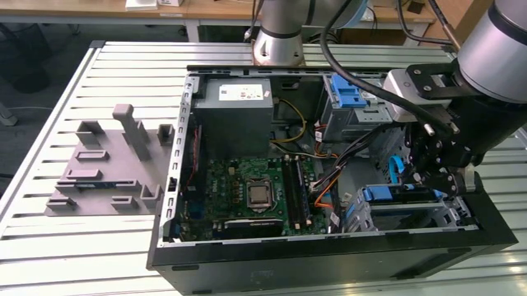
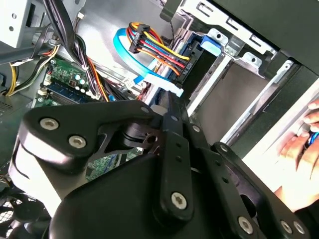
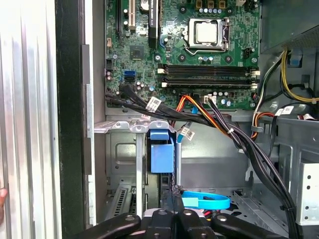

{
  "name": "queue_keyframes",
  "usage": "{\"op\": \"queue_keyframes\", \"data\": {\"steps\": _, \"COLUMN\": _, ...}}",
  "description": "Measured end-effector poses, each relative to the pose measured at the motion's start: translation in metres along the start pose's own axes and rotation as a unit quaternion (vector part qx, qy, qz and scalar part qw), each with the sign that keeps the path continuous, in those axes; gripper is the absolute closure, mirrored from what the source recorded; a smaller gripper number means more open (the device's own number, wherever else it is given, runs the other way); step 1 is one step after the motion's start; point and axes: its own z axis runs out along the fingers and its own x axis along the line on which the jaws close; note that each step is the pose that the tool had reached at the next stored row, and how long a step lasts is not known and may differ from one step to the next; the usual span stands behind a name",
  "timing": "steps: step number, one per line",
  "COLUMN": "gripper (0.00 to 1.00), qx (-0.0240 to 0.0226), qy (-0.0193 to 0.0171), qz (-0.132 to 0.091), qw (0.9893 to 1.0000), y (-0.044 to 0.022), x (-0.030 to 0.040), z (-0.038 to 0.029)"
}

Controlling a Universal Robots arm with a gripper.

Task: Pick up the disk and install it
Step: 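Insert the second disk wire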

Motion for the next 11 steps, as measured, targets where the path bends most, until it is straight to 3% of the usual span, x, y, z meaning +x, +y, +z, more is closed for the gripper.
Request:
{"op": "queue_keyframes", "data": {"steps": 1, "gripper": 0.89, "qx": 0.0, "qy": 0.0, "qz": 0.0, "qw": 1.0, "y": 0.0, "x": 0.0, "z": 0.0}}
{"op": "queue_keyframes", "data": {"steps": 11, "gripper": 0.89, "qx": 0.0, "qy": 0.0, "qz": 0.0, "qw": 1.0, "y": 0.0, "x": 0.0, "z": 0.0}}
